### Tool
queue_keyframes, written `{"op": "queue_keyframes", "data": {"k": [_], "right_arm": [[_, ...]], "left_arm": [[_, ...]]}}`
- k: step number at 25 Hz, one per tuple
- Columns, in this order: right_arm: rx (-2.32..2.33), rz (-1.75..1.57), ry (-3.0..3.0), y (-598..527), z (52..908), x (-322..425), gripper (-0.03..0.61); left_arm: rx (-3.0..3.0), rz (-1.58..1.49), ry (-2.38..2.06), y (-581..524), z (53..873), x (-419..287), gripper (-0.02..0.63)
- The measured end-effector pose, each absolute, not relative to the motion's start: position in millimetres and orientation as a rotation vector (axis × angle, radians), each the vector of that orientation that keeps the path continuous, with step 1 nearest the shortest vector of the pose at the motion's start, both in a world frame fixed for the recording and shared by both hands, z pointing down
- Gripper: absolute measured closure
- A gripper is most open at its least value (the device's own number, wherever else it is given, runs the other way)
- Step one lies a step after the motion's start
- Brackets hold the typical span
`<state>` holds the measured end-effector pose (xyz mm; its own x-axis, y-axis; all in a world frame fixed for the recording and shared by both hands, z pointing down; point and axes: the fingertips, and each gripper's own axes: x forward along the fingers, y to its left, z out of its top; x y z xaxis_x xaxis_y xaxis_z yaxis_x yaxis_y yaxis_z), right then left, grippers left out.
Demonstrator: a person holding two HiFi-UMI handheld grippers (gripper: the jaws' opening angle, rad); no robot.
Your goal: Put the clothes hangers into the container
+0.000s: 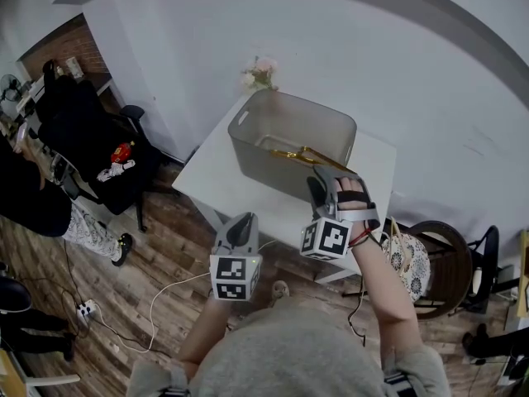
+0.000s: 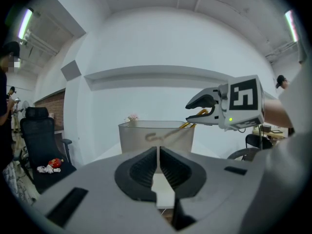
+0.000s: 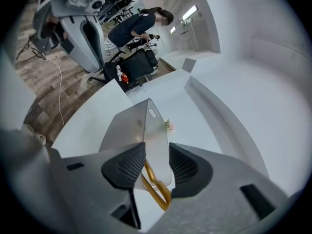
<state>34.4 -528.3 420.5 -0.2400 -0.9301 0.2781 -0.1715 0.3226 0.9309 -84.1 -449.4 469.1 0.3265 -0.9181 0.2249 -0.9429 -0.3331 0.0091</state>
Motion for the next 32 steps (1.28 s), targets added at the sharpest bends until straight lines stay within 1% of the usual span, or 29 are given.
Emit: {"op": "queue_keyframes", "data": {"k": [22, 25, 32], "right_arm": [[1.111, -0.916, -1.619, -356, 437, 24, 0.431], [1.13, -0.897, -1.626, -327, 440, 23, 0.447], [1.163, -0.87, -1.63, -269, 443, 22, 0.519]], "left_arm": [[2.509, 0.278, -1.687, -302, 479, -112, 0.594], [2.509, 0.279, -1.68, -277, 482, -114, 0.594], [2.515, 0.256, -1.651, -224, 481, -111, 0.594]]}}
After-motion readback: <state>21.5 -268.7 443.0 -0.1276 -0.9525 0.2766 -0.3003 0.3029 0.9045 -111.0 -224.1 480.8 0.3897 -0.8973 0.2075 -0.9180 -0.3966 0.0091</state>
